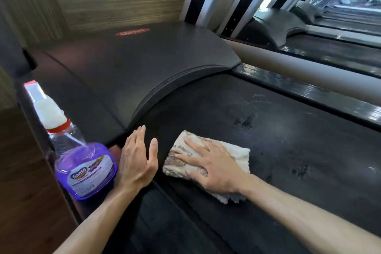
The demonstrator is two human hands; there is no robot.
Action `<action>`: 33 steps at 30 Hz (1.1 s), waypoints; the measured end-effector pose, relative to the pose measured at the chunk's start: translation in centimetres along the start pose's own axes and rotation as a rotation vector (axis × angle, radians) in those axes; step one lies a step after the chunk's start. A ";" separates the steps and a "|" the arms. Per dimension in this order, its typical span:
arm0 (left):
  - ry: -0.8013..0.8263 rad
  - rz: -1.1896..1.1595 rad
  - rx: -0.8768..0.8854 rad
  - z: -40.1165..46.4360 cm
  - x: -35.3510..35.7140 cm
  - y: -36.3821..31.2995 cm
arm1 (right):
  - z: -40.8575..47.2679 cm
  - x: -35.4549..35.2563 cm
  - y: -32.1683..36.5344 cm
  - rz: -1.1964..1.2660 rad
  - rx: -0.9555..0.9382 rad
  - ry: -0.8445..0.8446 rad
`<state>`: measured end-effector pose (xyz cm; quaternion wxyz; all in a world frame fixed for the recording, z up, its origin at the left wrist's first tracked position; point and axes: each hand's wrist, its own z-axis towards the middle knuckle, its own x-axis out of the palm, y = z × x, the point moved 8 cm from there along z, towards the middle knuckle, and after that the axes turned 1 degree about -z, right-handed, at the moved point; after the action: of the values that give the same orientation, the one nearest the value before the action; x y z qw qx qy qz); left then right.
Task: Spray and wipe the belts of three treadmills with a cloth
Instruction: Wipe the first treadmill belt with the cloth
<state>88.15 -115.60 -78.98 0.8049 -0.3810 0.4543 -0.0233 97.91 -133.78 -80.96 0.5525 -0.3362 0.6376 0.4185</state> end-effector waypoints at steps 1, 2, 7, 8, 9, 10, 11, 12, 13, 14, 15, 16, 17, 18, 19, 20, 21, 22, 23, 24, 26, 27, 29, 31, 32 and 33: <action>0.000 -0.001 -0.003 0.0 0.0 0.1 | -0.3 0.0 -1.1 -0.007 0.025 0.004; 0.002 0.004 -0.004 0.0 0.0 0.1 | -0.1 -0.1 -2.3 -0.019 0.069 0.003; 0.002 0.012 0.003 -0.2 -0.1 0.0 | 5.5 -0.3 -4.3 -0.022 0.242 0.031; 0.001 0.012 0.002 -0.1 -0.1 0.0 | 6.3 -0.3 -3.4 -0.030 0.218 0.023; 0.001 0.011 0.003 -0.1 -0.1 0.0 | 6.6 -0.1 -2.2 -0.037 0.182 0.018; 0.001 0.009 0.005 -0.1 -0.1 0.0 | 6.3 0.1 -1.0 -0.039 0.135 0.015; 0.001 0.004 0.006 -0.1 -0.1 0.0 | 5.4 0.3 0.2 -0.040 0.081 0.013; 0.002 -0.003 0.005 -0.1 -0.2 0.0 | 4.2 0.5 1.2 -0.036 0.026 0.011; 0.001 -0.008 0.005 -0.2 -0.2 0.0 | 2.9 0.6 1.9 -0.030 -0.021 0.002; -0.002 -0.014 0.007 -0.2 -0.3 0.0 | 1.7 0.6 2.1 -0.022 -0.048 -0.008; -0.008 -0.022 0.006 -0.3 -0.4 0.1 | 0.7 0.5 2.0 -0.010 -0.056 -0.011; -0.012 -0.027 0.003 -0.3 -0.5 0.1 | 0.1 0.4 1.6 0.001 -0.047 -0.005; -0.014 -0.029 0.005 -0.2 -0.4 0.1 | 0.1 0.4 1.1 0.009 -0.025 0.005; -0.015 -0.026 0.007 -0.3 -0.4 0.2 | 0.4 0.5 0.7 0.011 0.001 0.012; -0.016 -0.026 0.008 -0.3 -0.4 0.2 | 1.1 0.4 0.4 0.007 0.033 0.011; -0.016 -0.029 0.006 -0.3 -0.4 0.1 | 2.1 0.2 0.1 0.000 0.071 0.005; -0.013 -0.032 0.004 -0.3 -0.4 0.1 | 3.2 0.1 0.0 -0.002 0.111 -0.001; -0.011 -0.032 0.003 -0.3 -0.4 0.0 | 4.2 0.1 0.1 -0.005 0.141 -0.005; -0.012 -0.028 0.004 -0.3 -0.4 0.0 | 5.2 0.1 0.5 -0.008 0.150 -0.005; -0.014 -0.026 0.003 -0.2 -0.3 0.1 | 5.8 0.2 1.2 -0.011 0.139 -0.002; -0.020 -0.032 0.004 -0.2 -0.4 0.2 | 5.6 0.4 3.1 -0.029 0.075 -0.004; -0.023 -0.038 0.006 -0.2 -0.5 0.2 | 4.8 0.5 3.8 -0.037 0.032 -0.004; -0.038 -0.055 0.000 -0.2 -0.6 0.1 | 2.5 0.6 3.7 -0.021 -0.030 0.002; -0.067 -0.067 -0.018 -0.2 -0.9 0.4 | 0.9 0.6 1.9 -0.005 -0.014 0.013; -0.076 -0.061 -0.026 -0.2 -0.9 0.4 | 0.7 0.5 0.6 -0.016 0.016 0.009; -0.080 -0.052 -0.034 -0.2 -0.9 0.5 | 1.1 0.2 -0.8 -0.030 0.055 -0.002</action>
<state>87.32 -114.97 -78.73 0.8149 -0.4071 0.4120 -0.0212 99.02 -133.10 -81.34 0.5684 -0.3300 0.6433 0.3927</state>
